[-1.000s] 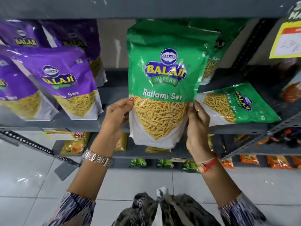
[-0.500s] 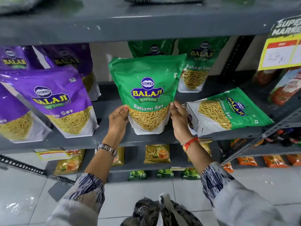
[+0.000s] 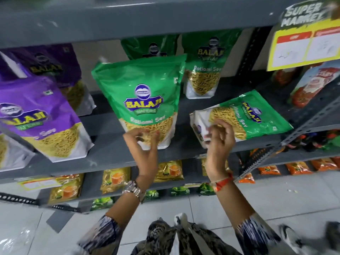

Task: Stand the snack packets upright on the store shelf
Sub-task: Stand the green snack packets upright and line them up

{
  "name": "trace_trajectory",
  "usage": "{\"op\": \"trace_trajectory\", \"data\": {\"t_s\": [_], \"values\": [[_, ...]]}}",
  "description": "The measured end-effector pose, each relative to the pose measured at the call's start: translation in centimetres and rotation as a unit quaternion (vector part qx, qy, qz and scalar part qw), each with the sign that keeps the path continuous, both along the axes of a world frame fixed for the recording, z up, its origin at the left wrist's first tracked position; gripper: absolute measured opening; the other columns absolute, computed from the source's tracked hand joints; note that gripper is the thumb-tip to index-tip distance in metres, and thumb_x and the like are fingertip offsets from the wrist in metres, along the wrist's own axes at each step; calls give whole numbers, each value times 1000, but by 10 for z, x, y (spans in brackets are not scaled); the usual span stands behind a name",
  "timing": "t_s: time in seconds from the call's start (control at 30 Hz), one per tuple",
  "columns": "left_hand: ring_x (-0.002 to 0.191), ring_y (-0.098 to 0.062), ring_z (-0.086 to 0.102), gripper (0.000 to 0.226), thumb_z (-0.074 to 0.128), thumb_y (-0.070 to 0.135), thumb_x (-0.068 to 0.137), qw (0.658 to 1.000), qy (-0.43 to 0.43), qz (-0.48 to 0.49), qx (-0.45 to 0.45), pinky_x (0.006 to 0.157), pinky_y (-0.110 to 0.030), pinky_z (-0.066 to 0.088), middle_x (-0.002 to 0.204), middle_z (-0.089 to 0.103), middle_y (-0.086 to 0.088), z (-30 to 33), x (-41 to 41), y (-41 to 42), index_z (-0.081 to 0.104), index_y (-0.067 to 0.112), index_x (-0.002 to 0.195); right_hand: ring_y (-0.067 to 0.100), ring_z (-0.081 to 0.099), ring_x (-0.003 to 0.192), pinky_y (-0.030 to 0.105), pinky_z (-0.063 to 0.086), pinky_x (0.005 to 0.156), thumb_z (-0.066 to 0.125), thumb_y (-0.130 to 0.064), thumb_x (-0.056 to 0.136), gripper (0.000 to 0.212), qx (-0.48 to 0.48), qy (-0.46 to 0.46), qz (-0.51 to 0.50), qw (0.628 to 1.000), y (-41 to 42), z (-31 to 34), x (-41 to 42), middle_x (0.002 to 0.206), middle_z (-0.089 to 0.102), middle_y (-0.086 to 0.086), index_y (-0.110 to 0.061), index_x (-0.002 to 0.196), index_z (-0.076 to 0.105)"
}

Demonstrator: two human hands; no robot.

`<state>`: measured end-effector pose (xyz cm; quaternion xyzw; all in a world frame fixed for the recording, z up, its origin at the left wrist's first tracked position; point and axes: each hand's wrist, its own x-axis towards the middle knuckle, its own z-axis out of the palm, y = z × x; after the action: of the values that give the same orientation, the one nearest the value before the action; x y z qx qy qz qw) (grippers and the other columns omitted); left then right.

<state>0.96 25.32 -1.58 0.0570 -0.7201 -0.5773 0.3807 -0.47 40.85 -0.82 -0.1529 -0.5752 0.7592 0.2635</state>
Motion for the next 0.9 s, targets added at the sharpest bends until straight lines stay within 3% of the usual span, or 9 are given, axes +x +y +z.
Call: {"op": "trace_trajectory", "data": {"t_s": [0.07,0.17,0.23,0.33,0.43,0.6,0.73,0.83,0.9], "values": [[86,-8,47,23,65,14,80,991,23,-90,-94,76,-24,41,94,50,14,1,-8,30,49,24,92,9,52,62,25,44,58,57,-8,84,13,-27,-24,-118,992,21,-5,0,78,56,3,-20,90,56],[101,-15,49,21,57,18,86,941,10,-223,-254,88,-21,39,109,57,-8,14,-44,76,56,8,105,4,51,70,23,41,69,61,-7,83,21,-103,-123,-191,968,53,-22,-6,79,52,-6,-16,95,46],[115,-27,48,34,47,23,89,905,-48,-248,-342,99,-30,37,121,55,-17,18,-77,93,51,4,118,9,50,65,27,41,63,67,-18,76,29,-127,-183,-162,961,60,-33,-9,80,51,0,-17,94,45],[103,-39,57,33,45,24,88,853,-240,-297,-357,86,-44,46,113,60,-24,26,-135,121,51,3,114,12,46,49,25,40,44,59,-18,84,24,-201,-210,-84,953,79,-43,-16,73,46,4,-11,100,42],[96,-34,60,32,49,26,90,776,-354,-360,-378,76,-36,44,103,64,-21,35,-168,137,58,0,105,16,45,53,23,45,46,46,-13,92,6,-248,-234,-17,940,87,-39,-17,71,47,4,-9,96,44],[69,-10,58,29,57,14,86,739,-430,-480,-194,63,-10,46,85,66,-2,45,-177,140,61,-13,97,24,56,77,36,49,72,43,-8,95,19,-236,-234,-19,943,97,-32,-19,82,52,11,6,99,55],[100,-32,60,37,62,20,83,755,-473,-451,-59,102,-44,45,106,66,-21,21,-179,124,61,-8,109,22,53,67,33,48,63,45,-10,93,18,-214,-235,-45,947,99,-30,-19,74,51,12,-3,80,56],[95,-31,59,27,57,15,85,767,-473,-434,22,101,-46,46,96,68,-14,3,-165,115,62,-1,107,19,41,52,31,36,51,45,-9,92,31,-185,-249,-41,950,104,-28,-14,60,39,6,-12,62,45],[80,-21,66,16,52,10,88,774,-457,-435,63,85,-36,53,75,74,-3,-1,-150,108,62,1,96,17,35,50,29,31,49,45,-9,91,33,-159,-252,-32,954,107,-28,-9,58,33,4,-15,59,44]]}}
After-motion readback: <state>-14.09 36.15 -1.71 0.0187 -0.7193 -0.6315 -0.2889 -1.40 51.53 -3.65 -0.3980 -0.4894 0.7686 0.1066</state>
